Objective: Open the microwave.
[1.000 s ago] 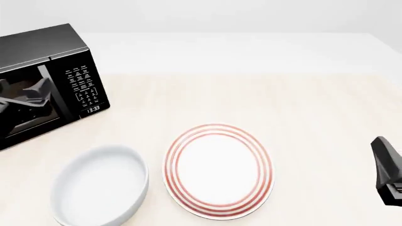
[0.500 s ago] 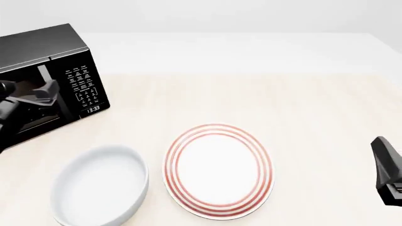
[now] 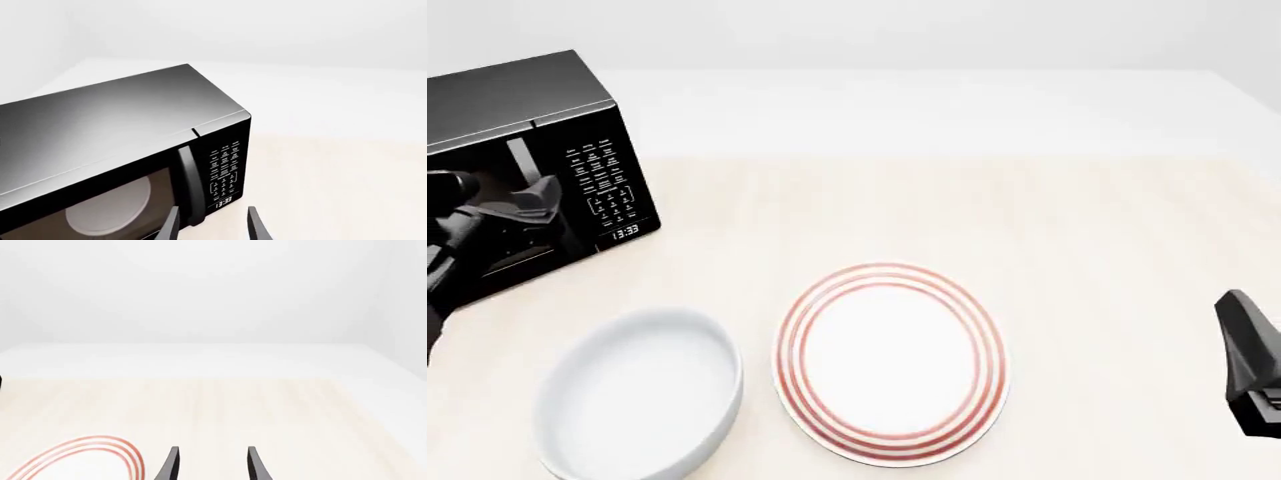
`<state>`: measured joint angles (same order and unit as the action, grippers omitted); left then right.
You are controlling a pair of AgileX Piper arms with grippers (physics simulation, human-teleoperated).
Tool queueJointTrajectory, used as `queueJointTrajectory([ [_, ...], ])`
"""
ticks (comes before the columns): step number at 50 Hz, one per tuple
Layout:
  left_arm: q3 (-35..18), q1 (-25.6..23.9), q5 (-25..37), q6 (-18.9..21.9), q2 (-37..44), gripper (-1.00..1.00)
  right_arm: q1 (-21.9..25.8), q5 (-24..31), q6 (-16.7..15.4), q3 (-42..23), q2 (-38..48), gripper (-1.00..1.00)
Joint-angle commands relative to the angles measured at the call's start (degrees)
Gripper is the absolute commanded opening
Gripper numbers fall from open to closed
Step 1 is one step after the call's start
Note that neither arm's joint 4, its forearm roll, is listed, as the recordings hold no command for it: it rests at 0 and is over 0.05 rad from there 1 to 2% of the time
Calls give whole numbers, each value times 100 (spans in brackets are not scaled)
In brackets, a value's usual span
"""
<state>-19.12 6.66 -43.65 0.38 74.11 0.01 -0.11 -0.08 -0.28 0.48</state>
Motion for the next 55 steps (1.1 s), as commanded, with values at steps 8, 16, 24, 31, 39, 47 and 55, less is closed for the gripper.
queueJointTrajectory([
  [8, -163, 211, -148, -4, 433, 100, 0, 0, 0, 0, 0, 100],
  [16, -215, 281, -166, 28, 501, 100, 0, 0, 0, 0, 0, 100],
  [24, -313, 297, -207, 39, 656, 100, -1, 0, 1, 0, 0, 100],
  [31, -333, 361, -280, 12, 784, 100, -1, 0, 0, 0, 1, 100],
  [39, -408, 355, -355, -11, 971, 100, 0, 0, 0, 0, -1, 100],
  [47, -514, 311, -387, -18, 1155, 100, 0, 0, -2, 0, 1, 100],
  [55, -567, 294, -405, -23, 1261, 100, 1, 0, 0, 0, 2, 100],
])
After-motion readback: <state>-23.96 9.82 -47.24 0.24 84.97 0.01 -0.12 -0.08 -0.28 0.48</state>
